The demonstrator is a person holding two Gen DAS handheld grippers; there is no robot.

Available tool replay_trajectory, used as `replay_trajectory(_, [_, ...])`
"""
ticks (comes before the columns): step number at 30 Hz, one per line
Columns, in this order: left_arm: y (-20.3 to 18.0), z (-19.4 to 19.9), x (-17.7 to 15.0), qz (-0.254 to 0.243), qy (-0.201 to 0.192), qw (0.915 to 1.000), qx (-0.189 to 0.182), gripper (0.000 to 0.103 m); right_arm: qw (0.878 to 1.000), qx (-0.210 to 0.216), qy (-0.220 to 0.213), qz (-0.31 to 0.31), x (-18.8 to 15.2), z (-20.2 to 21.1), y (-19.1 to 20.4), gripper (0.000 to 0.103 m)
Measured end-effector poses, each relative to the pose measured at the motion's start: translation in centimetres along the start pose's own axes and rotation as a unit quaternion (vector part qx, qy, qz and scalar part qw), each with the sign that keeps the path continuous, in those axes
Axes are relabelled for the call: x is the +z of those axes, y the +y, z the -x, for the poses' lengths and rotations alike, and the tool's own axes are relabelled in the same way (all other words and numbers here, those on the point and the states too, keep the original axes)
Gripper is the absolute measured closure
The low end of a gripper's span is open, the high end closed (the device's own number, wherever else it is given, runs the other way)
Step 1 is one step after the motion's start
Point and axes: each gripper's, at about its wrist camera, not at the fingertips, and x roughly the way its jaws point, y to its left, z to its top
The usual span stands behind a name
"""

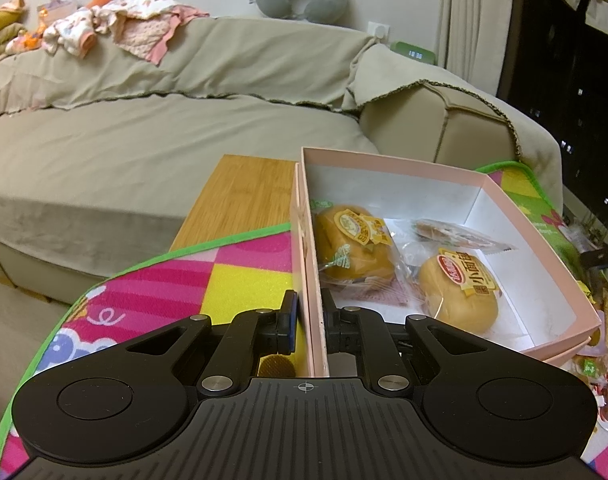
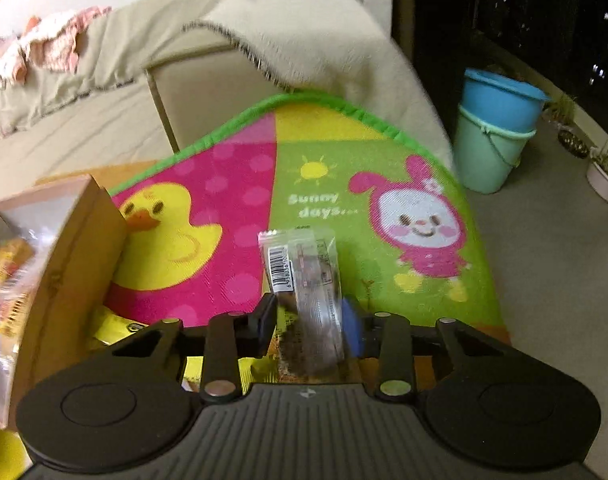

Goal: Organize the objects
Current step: 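Grasp another wrapped cookie packet from the pile with the right gripper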

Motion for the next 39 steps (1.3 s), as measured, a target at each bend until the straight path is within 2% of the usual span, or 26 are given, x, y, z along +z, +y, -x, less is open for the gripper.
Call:
replay_trajectory(7, [0.0,0.0,0.1,0.001,0.000,1.0000,0.000,0.090,0.999,0.008,-0.053,0.004,-0.8,6.4,-0.4,0.070])
replay_trajectory(14, [0.0,0.0,0.1,0.001,0.000,1.0000,-0.001,0.090,0.993,0.053,-0.092,0.044,-3.0,13.1,2.2,0.070])
replay_trajectory(17, [-0.1,0.0,0.1,0.001,0.000,1.0000,-0.001,0.090,0.991,0.087,-0.089,0.056,-4.1,15.4,3.2,0.070])
replay_trajectory(20, [0.0,0.0,0.1,0.002,0.000,1.0000,-0.001,0.090,0.989,0.121,-0.061,0.064,-5.4,16.7,4.1,0.070])
replay_trajectory(22, [-0.1,0.0,0.1,0.001,0.000,1.0000,-0.001,0.090,0.987,0.140,-0.034,0.073,-6.4,16.9,4.8,0.070])
replay_trajectory(25, [-0.1,0.0,0.1,0.002,0.000,1.0000,-0.001,0.090,0.982,0.168,0.027,0.085,-8.3,16.4,6.2,0.070])
replay_trajectory(27, [-0.1,0.0,0.1,0.003,0.000,1.0000,-0.002,0.090,0.978,0.176,0.062,0.098,-9.6,15.5,7.1,0.070])
replay_trajectory(29, [-0.2,0.0,0.1,0.003,0.000,1.0000,-0.002,0.090,0.976,0.173,0.078,0.107,-10.6,14.5,8.0,0.070])
replay_trajectory(36, [-0.2,0.0,0.1,0.003,0.000,1.0000,-0.002,0.090,0.980,0.129,0.054,0.142,-12.4,12.3,10.5,0.070])
replay_trajectory(39, [-0.2,0.0,0.1,0.003,0.000,1.0000,-0.002,0.090,0.979,0.116,0.041,0.164,-12.6,11.5,11.4,0.066])
